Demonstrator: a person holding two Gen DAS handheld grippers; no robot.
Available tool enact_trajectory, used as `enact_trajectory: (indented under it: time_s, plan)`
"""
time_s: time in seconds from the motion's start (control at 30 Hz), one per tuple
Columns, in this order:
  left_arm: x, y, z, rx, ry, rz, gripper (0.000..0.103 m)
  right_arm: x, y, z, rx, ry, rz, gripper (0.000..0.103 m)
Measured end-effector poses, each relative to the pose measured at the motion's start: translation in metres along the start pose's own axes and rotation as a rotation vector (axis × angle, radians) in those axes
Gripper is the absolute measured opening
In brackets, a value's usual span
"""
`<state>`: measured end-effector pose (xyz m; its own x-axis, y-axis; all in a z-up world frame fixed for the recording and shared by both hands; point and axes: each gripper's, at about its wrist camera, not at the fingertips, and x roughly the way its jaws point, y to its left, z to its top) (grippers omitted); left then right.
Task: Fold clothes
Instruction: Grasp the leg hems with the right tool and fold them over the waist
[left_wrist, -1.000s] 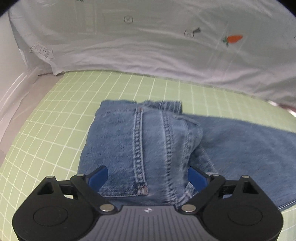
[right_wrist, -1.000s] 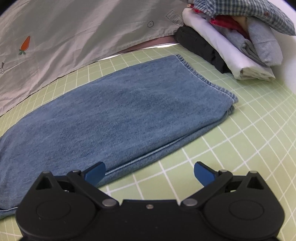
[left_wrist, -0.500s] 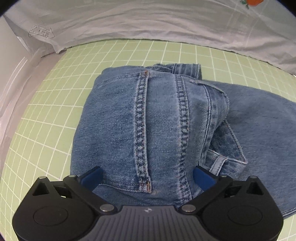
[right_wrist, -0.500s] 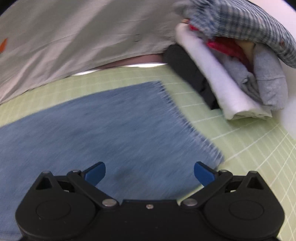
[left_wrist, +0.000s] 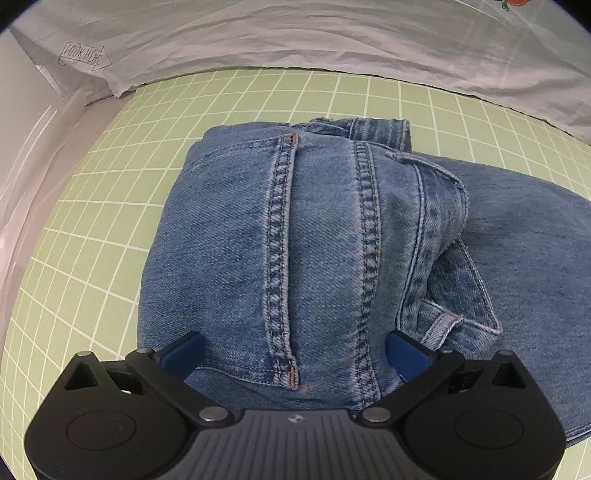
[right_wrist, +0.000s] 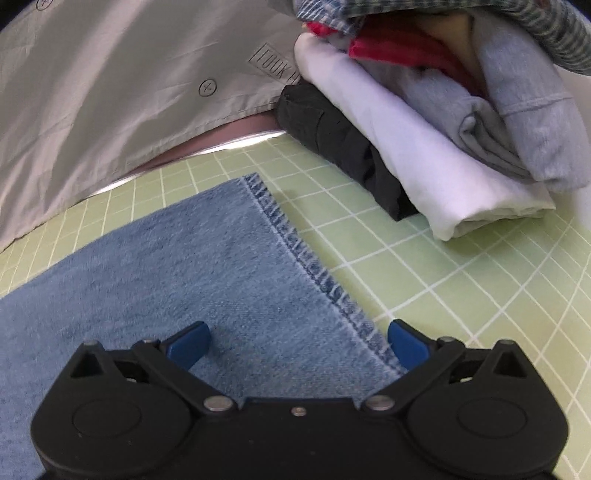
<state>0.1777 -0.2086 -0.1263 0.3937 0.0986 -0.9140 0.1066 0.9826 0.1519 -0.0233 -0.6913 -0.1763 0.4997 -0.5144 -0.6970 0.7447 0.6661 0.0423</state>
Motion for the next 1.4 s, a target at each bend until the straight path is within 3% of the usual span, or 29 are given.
enact_trajectory:
  time_s: [0.2,0.27,0.3,0.33,0.37,0.4,0.5,0.63,0.87,1.03,1.17,1.3,1.4]
  plan:
    - [0.001,0.0,0.0,-0.004,-0.001,-0.002,0.103,-0.002,0.003,0.0,-0.042,0.012,0.046,0.101]
    - [0.002,0.0,0.0,-0.005,-0.004,-0.002,0.103,-0.008,0.005,-0.001,-0.062,0.01,0.085,0.089]
    - [0.002,0.0,0.0,-0.005,-0.006,-0.002,0.103,-0.012,0.006,0.0,-0.072,0.008,0.106,0.071]
    - [0.002,0.0,-0.001,-0.006,-0.009,-0.002,0.103,-0.015,0.007,0.0,-0.081,0.006,0.127,0.038]
    - [0.002,0.0,-0.001,-0.006,-0.012,-0.003,0.103,-0.018,0.008,0.0,-0.075,0.015,0.166,0.023]
    - [0.002,0.0,-0.001,-0.005,-0.015,-0.003,0.103,-0.019,0.01,-0.001,-0.063,0.026,0.186,0.019]
    - [0.0,0.001,0.0,-0.005,-0.016,-0.011,0.103,-0.02,0.023,0.003,-0.12,0.044,0.142,0.017]
    - [-0.017,0.009,-0.001,-0.017,-0.05,-0.048,0.103,-0.043,0.038,0.017,-0.089,0.002,0.12,0.016]
    - [-0.058,0.045,-0.008,-0.078,-0.136,-0.104,0.103,-0.132,0.104,0.033,-0.129,-0.165,0.245,0.016]
    - [-0.074,0.083,-0.005,-0.1,-0.149,-0.121,0.103,-0.177,0.174,0.011,-0.187,-0.203,0.351,0.017]
    - [-0.067,0.107,-0.008,-0.08,-0.135,-0.128,0.103,-0.183,0.24,-0.042,-0.257,-0.136,0.42,0.019]
    - [-0.052,0.122,-0.007,-0.049,-0.119,-0.143,0.103,-0.145,0.296,-0.112,-0.38,0.078,0.384,0.025]
    - [-0.041,0.128,-0.002,-0.018,-0.12,-0.15,0.103,-0.144,0.31,-0.119,-0.375,0.067,0.372,0.042]
